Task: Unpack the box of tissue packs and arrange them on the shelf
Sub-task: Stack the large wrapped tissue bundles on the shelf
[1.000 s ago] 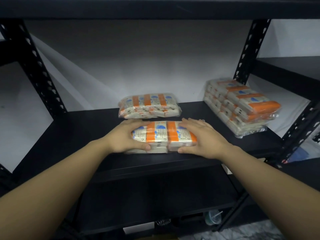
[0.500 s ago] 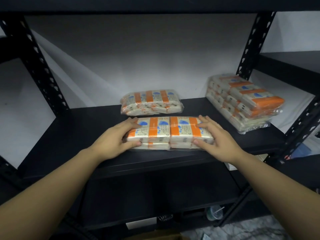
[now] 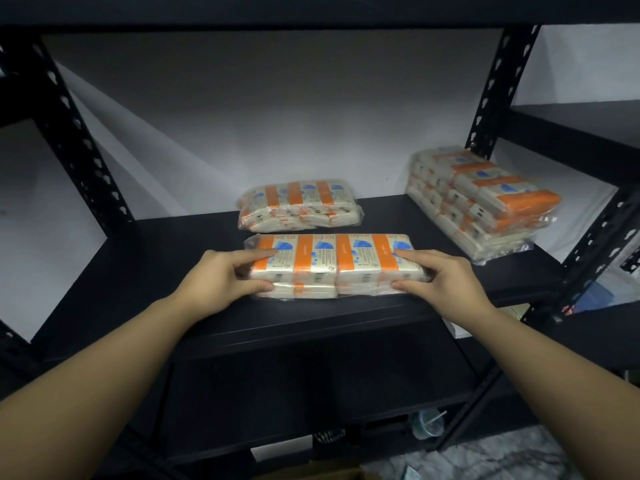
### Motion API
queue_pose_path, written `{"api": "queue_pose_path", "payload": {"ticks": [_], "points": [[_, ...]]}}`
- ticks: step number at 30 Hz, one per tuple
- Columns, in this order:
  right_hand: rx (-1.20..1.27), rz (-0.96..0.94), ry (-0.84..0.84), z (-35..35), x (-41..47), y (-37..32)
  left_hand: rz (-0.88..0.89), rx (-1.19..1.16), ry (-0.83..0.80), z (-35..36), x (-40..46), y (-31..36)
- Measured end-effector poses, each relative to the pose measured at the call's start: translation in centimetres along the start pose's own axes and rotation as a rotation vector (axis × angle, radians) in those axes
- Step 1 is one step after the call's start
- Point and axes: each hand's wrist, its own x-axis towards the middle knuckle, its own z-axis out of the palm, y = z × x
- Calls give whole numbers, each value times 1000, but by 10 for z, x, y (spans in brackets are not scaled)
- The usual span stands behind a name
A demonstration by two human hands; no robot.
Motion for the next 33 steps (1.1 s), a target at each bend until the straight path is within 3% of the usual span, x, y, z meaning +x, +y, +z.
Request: {"api": "queue_pose_path", "payload": {"ticks": [7,13,18,23,33], "points": [[13,62,53,-30,8,-15,-8,-162,-24,-23,28,20],[-13,45,185,-89,22,-34,93,-362,-2,-44,93,66],[-160,-82,358,-144,37,-47,230,-353,-6,-51,159,115],[-242,-50,495,-190,36,-36,350,-259,-17,-32,234,170],[-306,-12,714,-193,30,14,432,-111,-53,37,355,212]]}}
